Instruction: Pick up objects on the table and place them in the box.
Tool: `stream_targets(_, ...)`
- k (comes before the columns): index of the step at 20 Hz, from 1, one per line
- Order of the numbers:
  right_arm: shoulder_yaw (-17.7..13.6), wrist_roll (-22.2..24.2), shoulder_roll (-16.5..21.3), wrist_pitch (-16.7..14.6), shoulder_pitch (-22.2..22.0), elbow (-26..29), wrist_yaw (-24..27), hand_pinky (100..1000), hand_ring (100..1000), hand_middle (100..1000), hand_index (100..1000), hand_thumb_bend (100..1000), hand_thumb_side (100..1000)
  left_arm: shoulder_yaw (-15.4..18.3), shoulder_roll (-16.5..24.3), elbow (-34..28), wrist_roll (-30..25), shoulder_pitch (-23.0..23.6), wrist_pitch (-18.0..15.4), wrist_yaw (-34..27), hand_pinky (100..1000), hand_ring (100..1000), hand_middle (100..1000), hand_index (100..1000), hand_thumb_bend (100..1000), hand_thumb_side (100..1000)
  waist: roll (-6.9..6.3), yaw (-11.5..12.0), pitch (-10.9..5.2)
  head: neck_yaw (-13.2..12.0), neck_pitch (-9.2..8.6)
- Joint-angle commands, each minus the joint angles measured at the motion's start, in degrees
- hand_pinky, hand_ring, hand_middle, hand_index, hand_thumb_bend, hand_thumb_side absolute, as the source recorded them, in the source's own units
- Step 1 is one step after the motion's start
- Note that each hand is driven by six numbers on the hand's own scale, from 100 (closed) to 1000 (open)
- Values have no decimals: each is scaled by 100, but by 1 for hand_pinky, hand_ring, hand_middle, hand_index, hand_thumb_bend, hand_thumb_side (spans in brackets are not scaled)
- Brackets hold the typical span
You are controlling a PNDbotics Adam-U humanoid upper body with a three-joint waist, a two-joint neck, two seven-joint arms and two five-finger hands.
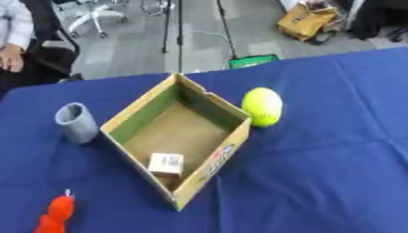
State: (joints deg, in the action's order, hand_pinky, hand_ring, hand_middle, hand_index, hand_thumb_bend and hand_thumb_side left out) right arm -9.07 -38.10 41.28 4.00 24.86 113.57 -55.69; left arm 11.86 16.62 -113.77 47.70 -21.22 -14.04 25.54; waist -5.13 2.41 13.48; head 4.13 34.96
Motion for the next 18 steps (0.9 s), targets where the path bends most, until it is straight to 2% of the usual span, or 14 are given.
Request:
stream_targets(1,205,1090,562,158,255,102,-140,828,863,855,908,100,1000,12,110,-83,-28,-30,-22,-17,905,903,928,934,100,1000,42,18,-108,42,-1)
stream_targets(3,278,1540,681,167,377,102,-156,834,867,857,910,111,1000,9,111,-83,-35,-24,-25,-25,905,903,928,934,100,1000,48,27,-113,55,5)
stream_targets(4,349,1746,764,145,435,102,-152,848,872,868,919,164,1000,4,115,-83,-40,-23,-27,-27,905,901,926,932,100,1000,56,36,-116,79,10)
stream_targets(6,641,2507,1028,56,675,102,-88,848,873,870,923,174,1000,-16,122,-83,-64,-22,-34,-38,905,901,926,931,100,1000,74,54,-127,147,28)
stream_targets(10,1008,3669,1276,-63,1008,102,34,851,877,877,933,221,1000,-46,125,-83,-105,-22,-41,-61,904,899,925,929,100,1000,98,83,-144,205,43)
stream_targets(14,1241,4457,1375,-102,1271,98,140,850,879,881,941,224,990,-61,135,-83,-133,-24,-50,-77,903,897,923,927,100,1000,112,102,-159,223,59)
stream_targets(15,1420,4747,1455,-159,1358,41,159,852,882,885,946,225,980,-75,137,-83,-144,-26,-55,-84,903,897,923,927,100,1000,129,123,-164,253,69)
stream_targets(16,1560,5036,1492,-206,1469,-21,173,852,884,885,949,313,910,-85,136,-83,-152,-26,-60,-91,903,896,923,926,100,1000,137,131,-168,267,77)
stream_targets(17,1668,5288,1512,-249,1560,-86,190,852,884,885,949,230,968,-91,135,-83,-160,-25,-64,-97,903,896,923,926,100,1000,143,136,-172,280,84)
stream_targets(18,1736,5480,1516,-283,1626,-136,208,853,888,869,953,582,700,-93,135,-83,-165,-24,-66,-102,903,896,923,926,100,1000,147,137,-174,287,89)
